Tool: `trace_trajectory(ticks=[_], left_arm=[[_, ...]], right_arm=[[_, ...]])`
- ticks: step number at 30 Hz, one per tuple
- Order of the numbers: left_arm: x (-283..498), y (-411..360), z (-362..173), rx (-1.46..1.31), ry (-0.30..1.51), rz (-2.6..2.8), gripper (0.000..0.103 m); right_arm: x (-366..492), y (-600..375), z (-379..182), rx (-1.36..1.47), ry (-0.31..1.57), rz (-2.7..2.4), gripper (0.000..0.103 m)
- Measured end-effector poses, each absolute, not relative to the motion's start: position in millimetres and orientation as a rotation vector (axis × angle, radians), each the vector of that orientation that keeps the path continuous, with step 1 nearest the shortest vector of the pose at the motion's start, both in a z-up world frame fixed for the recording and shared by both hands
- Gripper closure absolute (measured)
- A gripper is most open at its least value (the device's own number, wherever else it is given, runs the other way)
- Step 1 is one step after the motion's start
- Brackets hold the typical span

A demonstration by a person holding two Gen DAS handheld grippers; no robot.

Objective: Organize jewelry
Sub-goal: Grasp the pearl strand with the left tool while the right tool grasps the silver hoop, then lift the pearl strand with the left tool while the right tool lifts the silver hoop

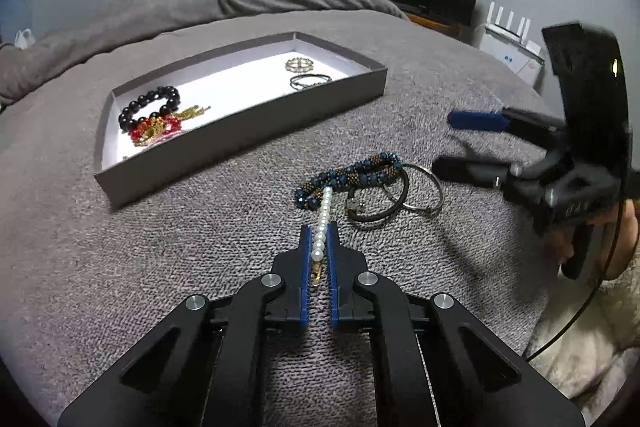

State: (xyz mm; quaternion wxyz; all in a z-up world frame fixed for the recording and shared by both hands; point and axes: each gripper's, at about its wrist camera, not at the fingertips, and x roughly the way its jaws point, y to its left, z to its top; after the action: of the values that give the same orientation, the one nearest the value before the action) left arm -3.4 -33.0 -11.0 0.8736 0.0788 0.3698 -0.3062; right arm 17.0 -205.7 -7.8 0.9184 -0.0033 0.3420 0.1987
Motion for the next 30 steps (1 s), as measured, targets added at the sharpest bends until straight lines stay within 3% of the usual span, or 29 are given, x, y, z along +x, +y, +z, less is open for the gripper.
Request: trace_trajectory(ticks=[4, 9, 16, 30], left_arm=[[-3.9, -30.8, -8.2, 0.153, 0.769, -0.643, 0.096], [-5.2, -31.4, -8.8, 0.166, 0.77, -0.642, 0.097], [-2.2, -35.7, -15.5, 0.186, 0.793, -0.634, 0.097], [11.0, -40.2, -24.5, 0.16, 0.831, -0.628, 0.094]], right_arm=[[13.8, -187.3, -16.4, -0.084, 0.743, 0.453, 0.013], [13.5, -178.9, -23.3, -0.128, 0.763, 0.428, 0.026], [10.6, -170.3, -25.6, -0.163, 0.774, 0.443, 0.053], [14.9, -192.3, -11.4, -0.14, 0.768, 0.367, 0.055]])
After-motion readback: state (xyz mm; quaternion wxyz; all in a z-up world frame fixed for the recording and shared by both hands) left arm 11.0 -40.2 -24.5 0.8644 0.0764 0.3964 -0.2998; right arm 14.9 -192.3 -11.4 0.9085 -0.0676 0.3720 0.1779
